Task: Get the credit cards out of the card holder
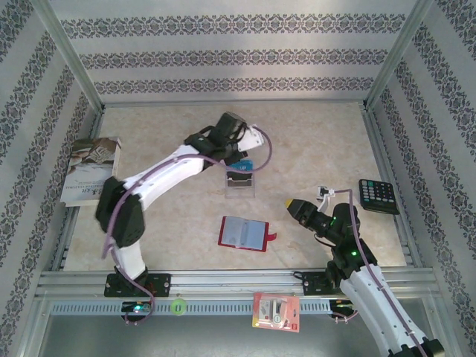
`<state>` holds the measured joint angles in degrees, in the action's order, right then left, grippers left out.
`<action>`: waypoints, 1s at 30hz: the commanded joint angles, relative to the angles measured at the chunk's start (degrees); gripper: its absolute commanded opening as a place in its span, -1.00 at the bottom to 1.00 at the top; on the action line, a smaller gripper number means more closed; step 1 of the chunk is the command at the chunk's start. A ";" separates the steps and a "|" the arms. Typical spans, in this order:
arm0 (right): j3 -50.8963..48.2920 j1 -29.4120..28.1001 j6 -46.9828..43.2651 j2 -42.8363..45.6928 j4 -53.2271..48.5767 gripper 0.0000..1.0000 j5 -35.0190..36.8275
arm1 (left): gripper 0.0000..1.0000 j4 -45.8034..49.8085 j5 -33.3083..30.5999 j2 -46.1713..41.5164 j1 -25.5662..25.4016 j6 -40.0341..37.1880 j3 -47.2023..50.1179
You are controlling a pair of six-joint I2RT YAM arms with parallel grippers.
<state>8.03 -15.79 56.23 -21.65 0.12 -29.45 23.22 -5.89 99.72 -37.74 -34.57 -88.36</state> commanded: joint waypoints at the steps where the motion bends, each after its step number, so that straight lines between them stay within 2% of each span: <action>1: 1.81 -4.34 -4.90 -2.97 -3.67 -0.15 2.07 | 0.49 -16.39 0.17 -11.56 0.73 13.58 6.73; 2: 2.46 -7.04 -6.47 -4.92 -4.61 -0.11 3.86 | 0.74 -17.78 0.68 -14.51 0.73 17.92 9.01; 4: 4.32 -13.35 -9.90 -9.53 -6.30 -0.04 8.22 | 1.00 -17.72 1.76 -19.12 0.80 25.17 12.13; 6: 7.35 -20.78 -13.64 -14.63 -8.53 0.00 15.21 | 0.99 -17.15 2.53 -23.61 0.78 31.93 15.89; 10: 16.67 -34.65 -20.36 -26.18 -13.86 0.05 30.43 | 0.99 -22.09 5.68 -34.20 1.33 44.08 28.92; 14: 25.25 -42.44 -25.25 -38.56 -17.03 0.06 37.89 | 0.99 -27.04 8.32 -44.79 2.10 55.89 42.09; 18: 33.01 -46.34 -28.31 -50.61 -18.88 0.07 41.46 | 0.99 -23.31 6.96 -53.76 2.20 64.02 50.77; 20: 35.78 -47.24 -29.12 -55.61 -18.37 0.08 42.01 | 0.99 -18.75 3.49 -58.31 2.30 68.68 54.75; 24: 40.34 -48.70 -30.97 -63.06 -17.46 0.07 43.25 | 0.74 -9.79 0.49 -66.00 2.31 73.65 60.76; 30: 44.69 -50.39 -31.31 -69.70 -17.62 0.05 42.64 | 0.58 -0.36 -1.72 -71.96 2.45 78.40 65.38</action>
<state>50.48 -64.99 26.33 -89.67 -16.47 11.31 15.57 -5.17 29.41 -36.25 38.52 -24.25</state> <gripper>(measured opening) 0.527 0.794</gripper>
